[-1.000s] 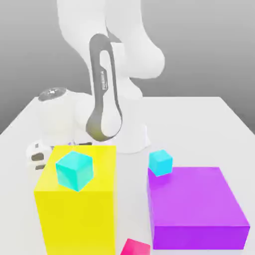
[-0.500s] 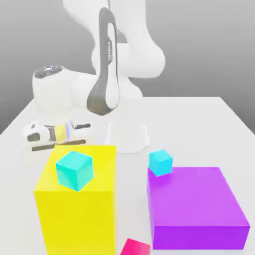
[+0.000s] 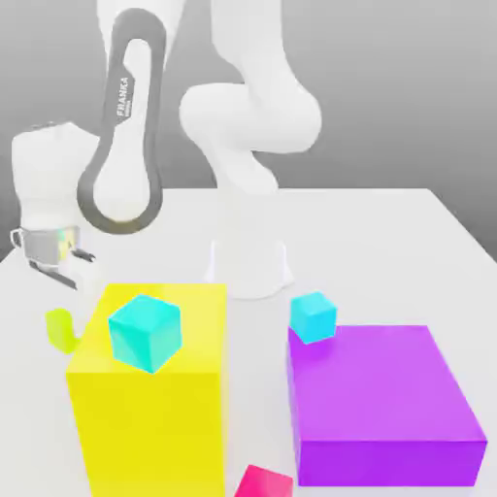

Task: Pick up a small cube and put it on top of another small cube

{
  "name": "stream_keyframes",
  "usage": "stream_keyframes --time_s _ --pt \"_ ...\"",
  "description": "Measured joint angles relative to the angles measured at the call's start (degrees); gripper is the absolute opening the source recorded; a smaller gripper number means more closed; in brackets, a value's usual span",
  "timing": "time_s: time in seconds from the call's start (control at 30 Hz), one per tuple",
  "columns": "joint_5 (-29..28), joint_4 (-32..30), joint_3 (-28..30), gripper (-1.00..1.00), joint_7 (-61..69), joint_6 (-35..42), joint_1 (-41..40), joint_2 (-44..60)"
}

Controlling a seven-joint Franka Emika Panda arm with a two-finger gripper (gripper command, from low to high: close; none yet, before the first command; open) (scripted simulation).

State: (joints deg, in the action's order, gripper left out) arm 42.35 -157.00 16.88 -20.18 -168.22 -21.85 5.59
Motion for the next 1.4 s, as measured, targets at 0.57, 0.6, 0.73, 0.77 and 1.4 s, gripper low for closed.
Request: stream_keyframes --time_s 0.57,0.6,0.73,0.77,1.4 --pt "18.52 15.51 4.05 -1.00 -49.32 -6.03 3.19 8.60" --pt "19.26 16.35 4.48 -1.00 -52.43 -6.68 3.66 8.86" --pt "22.27 19.71 6.13 -1.00 -64.60 -9.58 5.77 9.54" --pt "23.08 20.56 6.57 -1.00 -67.64 -10.43 6.31 9.62" --pt "16.87 25.56 -11.28 -1.00 -69.07 12.00 26.06 -1.95"
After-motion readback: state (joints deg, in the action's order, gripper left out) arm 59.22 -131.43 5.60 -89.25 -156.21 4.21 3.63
